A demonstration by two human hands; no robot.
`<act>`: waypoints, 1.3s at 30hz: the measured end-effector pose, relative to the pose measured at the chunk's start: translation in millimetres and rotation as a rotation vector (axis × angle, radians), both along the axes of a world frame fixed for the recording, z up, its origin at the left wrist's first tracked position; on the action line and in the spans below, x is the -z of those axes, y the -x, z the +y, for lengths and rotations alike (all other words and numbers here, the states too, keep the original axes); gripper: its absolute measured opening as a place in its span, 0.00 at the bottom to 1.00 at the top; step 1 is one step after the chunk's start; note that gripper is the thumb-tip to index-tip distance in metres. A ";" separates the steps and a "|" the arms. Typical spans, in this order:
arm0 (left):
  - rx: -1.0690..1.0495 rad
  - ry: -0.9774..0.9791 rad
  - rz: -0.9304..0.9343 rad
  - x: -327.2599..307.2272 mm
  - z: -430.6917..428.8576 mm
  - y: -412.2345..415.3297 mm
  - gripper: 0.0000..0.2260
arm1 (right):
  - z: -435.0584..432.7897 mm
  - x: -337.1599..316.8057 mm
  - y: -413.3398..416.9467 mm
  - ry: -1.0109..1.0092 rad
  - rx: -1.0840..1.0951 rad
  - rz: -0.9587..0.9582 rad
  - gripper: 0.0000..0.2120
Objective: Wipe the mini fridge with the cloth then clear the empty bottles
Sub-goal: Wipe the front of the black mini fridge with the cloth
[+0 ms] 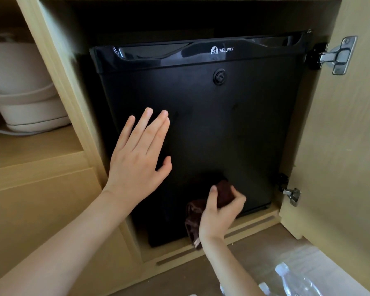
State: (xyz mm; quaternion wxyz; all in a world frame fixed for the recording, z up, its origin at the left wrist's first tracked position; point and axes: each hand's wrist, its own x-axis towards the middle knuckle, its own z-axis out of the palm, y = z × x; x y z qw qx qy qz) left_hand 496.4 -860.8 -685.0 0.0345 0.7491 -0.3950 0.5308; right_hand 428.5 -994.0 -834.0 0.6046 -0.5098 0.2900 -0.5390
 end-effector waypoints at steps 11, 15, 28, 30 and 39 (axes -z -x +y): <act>-0.014 -0.014 -0.035 -0.7 -6.8 -5.5 0.32 | -10.5 -31.2 -6.9 0.150 -0.031 -0.058 0.17; -0.007 -0.044 -0.039 -4.5 -4.5 -5.9 0.32 | -8.1 -3.0 4.5 0.039 -0.061 0.026 0.16; 0.012 -0.028 -0.039 -5.6 -13.6 -6.0 0.32 | -20.7 -68.6 -9.5 0.313 0.001 -0.059 0.16; 0.007 -0.030 -0.029 -7.0 -13.4 -4.3 0.32 | -20.2 -42.5 -2.6 0.233 -0.026 0.000 0.16; 0.017 -0.065 -0.038 -9.5 -13.5 -0.4 0.30 | -19.9 -71.9 -7.2 0.352 -0.085 -0.096 0.16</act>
